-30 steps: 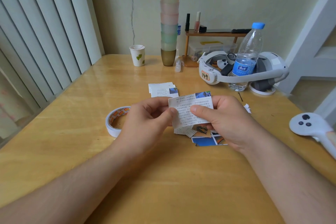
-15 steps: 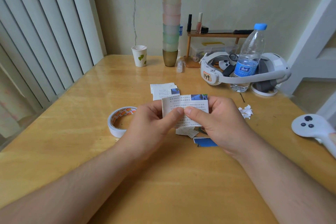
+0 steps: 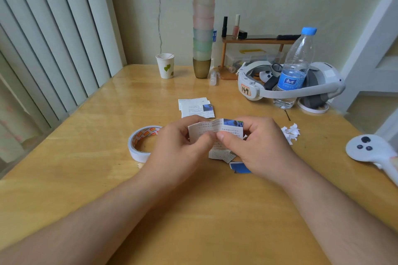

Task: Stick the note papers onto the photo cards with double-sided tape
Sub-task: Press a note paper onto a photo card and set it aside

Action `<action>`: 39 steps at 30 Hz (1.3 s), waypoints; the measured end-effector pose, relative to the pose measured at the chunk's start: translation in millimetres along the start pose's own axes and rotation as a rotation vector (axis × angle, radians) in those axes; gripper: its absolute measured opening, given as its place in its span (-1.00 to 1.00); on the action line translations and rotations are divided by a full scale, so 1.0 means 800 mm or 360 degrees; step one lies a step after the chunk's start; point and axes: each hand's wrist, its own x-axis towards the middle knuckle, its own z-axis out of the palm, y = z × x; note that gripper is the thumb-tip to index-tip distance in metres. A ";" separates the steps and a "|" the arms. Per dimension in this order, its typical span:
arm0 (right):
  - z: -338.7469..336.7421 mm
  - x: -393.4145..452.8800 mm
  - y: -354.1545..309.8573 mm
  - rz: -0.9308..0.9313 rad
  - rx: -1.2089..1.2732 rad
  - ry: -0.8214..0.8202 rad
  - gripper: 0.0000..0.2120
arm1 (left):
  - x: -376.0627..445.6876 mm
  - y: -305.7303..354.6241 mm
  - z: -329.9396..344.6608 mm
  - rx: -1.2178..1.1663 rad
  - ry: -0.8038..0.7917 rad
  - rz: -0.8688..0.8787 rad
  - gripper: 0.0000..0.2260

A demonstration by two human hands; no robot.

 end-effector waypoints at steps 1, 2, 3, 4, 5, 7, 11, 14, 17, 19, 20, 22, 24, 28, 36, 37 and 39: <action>-0.001 0.000 -0.001 -0.0010 -0.0014 -0.0048 -0.89 | 0.000 -0.002 0.000 -0.0062 -0.0028 -0.0030 -0.90; -0.002 -0.001 -0.001 -0.0009 -0.0010 -0.0108 -0.85 | 0.001 -0.003 0.000 -0.0115 -0.0074 -0.0054 -0.92; -0.004 -0.002 -0.002 -0.0003 0.0009 -0.0171 -0.82 | 0.001 -0.004 0.000 -0.0152 -0.0121 -0.0060 -0.92; -0.006 -0.002 -0.003 0.0011 0.0047 -0.0213 -0.79 | 0.001 -0.004 0.000 -0.0179 -0.0168 -0.0062 -0.88; -0.007 -0.002 -0.005 0.0031 0.0095 -0.0238 -0.77 | 0.001 -0.006 0.000 -0.0190 -0.0206 -0.0065 -0.84; -0.010 -0.002 -0.003 0.0084 0.0176 -0.0273 -0.76 | 0.001 -0.007 0.000 -0.0243 -0.0218 -0.0095 -0.84; -0.011 0.001 0.001 0.0046 0.0054 -0.0234 -0.84 | 0.003 -0.008 0.000 -0.0197 -0.0228 -0.0115 -0.87; -0.010 0.003 0.005 0.0014 0.0034 -0.0124 -0.80 | 0.005 -0.005 -0.001 -0.0332 -0.0204 -0.0176 -0.86; -0.008 0.003 0.010 0.0054 0.0058 -0.0089 -0.77 | 0.006 -0.004 0.000 -0.0406 -0.0134 -0.0226 -0.83; -0.007 0.002 0.010 0.0066 -0.0006 -0.0119 -0.75 | 0.007 -0.006 0.000 -0.0425 -0.0104 -0.0199 -0.83; -0.007 0.002 0.010 0.0068 -0.0081 -0.0141 -0.74 | 0.008 -0.008 -0.001 -0.0455 -0.0088 -0.0182 -0.84; -0.006 0.002 0.007 0.0049 -0.0209 -0.0157 -0.78 | 0.008 -0.006 0.000 -0.0506 -0.0062 -0.0161 -0.85; -0.005 0.001 0.004 0.0040 -0.0222 -0.0155 -0.79 | 0.009 -0.007 0.001 -0.0515 -0.0061 -0.0154 -0.86; -0.004 0.002 0.005 0.0053 -0.0074 -0.0144 -0.82 | 0.007 -0.007 0.003 -0.0554 -0.0104 -0.0208 -0.82; -0.005 0.001 0.000 0.0145 -0.0077 -0.0130 -0.82 | 0.007 -0.006 0.005 -0.0536 -0.0144 -0.0218 -0.82; -0.004 0.001 -0.001 0.0150 -0.0086 -0.0125 -0.83 | 0.007 -0.005 0.005 -0.0559 -0.0149 -0.0231 -0.83; -0.004 0.002 -0.001 0.0141 -0.0081 -0.0127 -0.84 | 0.009 -0.003 0.003 -0.0566 -0.0161 -0.0255 -0.83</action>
